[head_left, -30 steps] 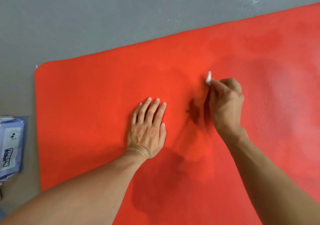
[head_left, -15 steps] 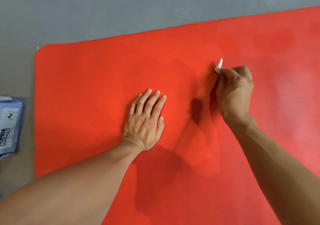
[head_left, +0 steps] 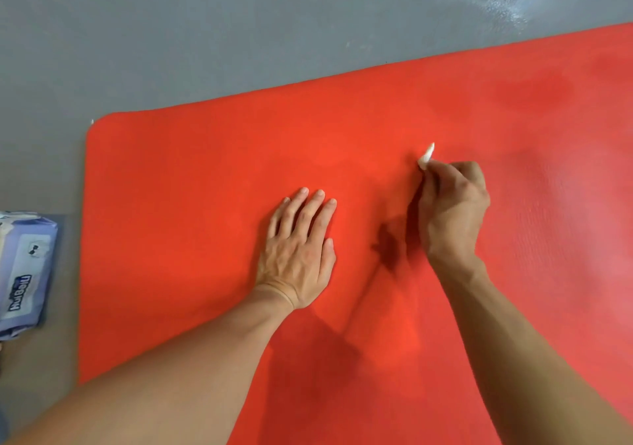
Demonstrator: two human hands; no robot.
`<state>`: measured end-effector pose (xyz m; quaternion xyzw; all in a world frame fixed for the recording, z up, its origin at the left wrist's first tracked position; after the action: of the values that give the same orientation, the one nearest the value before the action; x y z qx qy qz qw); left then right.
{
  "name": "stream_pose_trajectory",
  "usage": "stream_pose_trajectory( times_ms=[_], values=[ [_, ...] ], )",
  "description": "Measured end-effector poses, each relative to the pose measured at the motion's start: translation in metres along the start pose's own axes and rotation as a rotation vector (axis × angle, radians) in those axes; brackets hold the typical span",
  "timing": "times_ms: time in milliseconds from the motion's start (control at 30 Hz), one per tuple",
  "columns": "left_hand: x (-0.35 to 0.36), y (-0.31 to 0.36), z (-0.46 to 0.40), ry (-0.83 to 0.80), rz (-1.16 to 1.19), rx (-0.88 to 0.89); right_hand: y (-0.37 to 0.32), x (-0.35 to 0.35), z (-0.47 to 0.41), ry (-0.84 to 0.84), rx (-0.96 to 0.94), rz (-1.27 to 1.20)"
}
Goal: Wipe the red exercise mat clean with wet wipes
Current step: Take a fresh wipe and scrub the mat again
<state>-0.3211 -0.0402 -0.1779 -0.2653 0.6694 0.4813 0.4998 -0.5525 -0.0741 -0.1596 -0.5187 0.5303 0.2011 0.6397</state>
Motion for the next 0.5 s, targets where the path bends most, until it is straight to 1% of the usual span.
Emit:
stream_pose_trajectory(
  times_ms=[33, 67, 133, 167, 200, 233, 300, 367, 433, 500],
  values=[
    [0.000, -0.001, 0.000, 0.000, 0.000, -0.001, -0.008, 0.004, 0.006, 0.005, 0.013, -0.016],
    [0.000, -0.001, -0.001, -0.002, 0.001, 0.000, -0.020, 0.009, 0.020, -0.023, -0.064, -0.042],
    [0.001, -0.001, 0.000, 0.008, 0.007, 0.003, -0.045, 0.016, 0.056, -0.141, -0.337, -0.066],
    [0.002, 0.000, 0.001, 0.014, 0.016, -0.001, -0.050, 0.018, 0.069, -0.172, -0.445, -0.040],
    [0.002, 0.001, 0.001, 0.020, 0.032, -0.005, -0.050, 0.021, 0.074, -0.172, -0.496, -0.014],
    [-0.001, 0.002, -0.001, 0.031, 0.051, -0.009, -0.050, 0.021, 0.074, -0.157, -0.492, -0.001],
    [-0.011, -0.004, -0.017, 0.051, 0.068, 0.005, -0.051, 0.023, 0.074, -0.123, -0.411, 0.006],
    [-0.019, -0.020, -0.038, 0.044, 0.020, 0.017, -0.057, 0.025, 0.078, -0.109, -0.329, 0.004],
    [-0.020, -0.031, -0.051, 0.035, -0.012, -0.056, -0.065, 0.026, 0.079, -0.101, -0.271, -0.008],
    [-0.012, -0.034, -0.051, 0.026, 0.005, -0.111, -0.068, 0.025, 0.079, -0.125, -0.250, -0.015]
  ],
)
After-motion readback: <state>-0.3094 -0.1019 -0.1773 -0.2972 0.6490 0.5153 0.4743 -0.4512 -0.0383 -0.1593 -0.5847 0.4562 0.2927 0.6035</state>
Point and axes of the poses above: each hand's wrist, its own z-axis away from the middle knuckle, its own x-axis out of the palm, y = z × x, the point moved 1 cm from there along -z, towards the middle knuckle, and after that the axes turned 14 degrees about z, right-handed, at the moved point
